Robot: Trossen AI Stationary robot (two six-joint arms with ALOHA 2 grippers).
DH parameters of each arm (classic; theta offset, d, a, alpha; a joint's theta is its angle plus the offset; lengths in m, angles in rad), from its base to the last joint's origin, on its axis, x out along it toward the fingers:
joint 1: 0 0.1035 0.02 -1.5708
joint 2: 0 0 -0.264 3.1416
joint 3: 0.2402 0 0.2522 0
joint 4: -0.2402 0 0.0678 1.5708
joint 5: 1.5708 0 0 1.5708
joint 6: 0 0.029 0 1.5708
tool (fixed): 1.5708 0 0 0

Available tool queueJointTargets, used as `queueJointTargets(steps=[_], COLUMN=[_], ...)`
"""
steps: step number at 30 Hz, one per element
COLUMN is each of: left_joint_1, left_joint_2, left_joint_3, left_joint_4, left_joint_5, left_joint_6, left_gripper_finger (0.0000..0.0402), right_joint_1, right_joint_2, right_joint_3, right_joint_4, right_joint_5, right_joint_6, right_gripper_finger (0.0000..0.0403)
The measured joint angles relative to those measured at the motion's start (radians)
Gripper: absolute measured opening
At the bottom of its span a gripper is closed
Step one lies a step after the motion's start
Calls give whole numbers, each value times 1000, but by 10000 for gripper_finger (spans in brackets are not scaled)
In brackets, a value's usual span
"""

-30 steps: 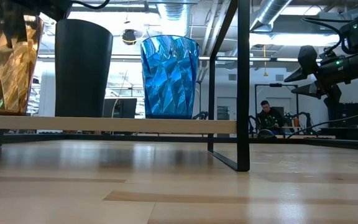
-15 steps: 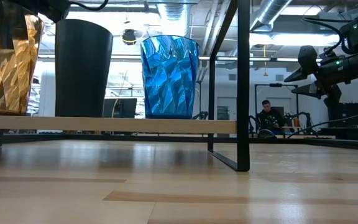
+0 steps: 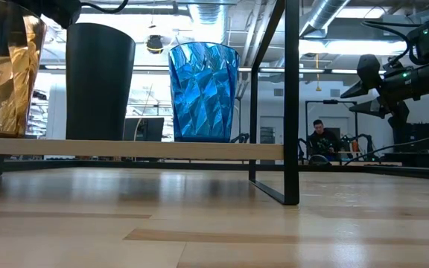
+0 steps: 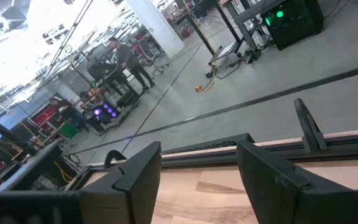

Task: Stack small to large cups/mugs on shelf
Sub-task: Put the yellow cup on the shelf

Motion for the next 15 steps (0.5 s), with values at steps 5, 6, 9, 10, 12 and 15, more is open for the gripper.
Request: queueJointTargets(steps=[5, 6, 9, 10, 12, 15], left_joint_1=[0, 0, 0, 0, 0, 0], left_joint_2=[0, 0, 0, 0, 0, 0], left_joint_3=[0, 0, 0, 0, 0, 0], left_joint_4=[1, 2, 3, 4, 7, 8], left_joint_5=[-1, -1, 1, 1, -4, -14], left_joint_6=[3, 4, 4, 4, 3, 2], left_gripper_finger=[41, 41, 46, 51, 64, 90], right_joint_1=[0, 0, 0, 0, 0, 0], right_joint_2=[0, 0, 0, 0, 0, 0], right_joint_3=[0, 0, 0, 0, 0, 0], right_joint_4=[0, 0, 0, 0, 0, 0], right_joint_5=[0, 0, 0, 0, 0, 0], right_joint_6=[0, 0, 0, 0, 0, 0], right_gripper_finger=[230, 230, 230, 230, 230, 230])
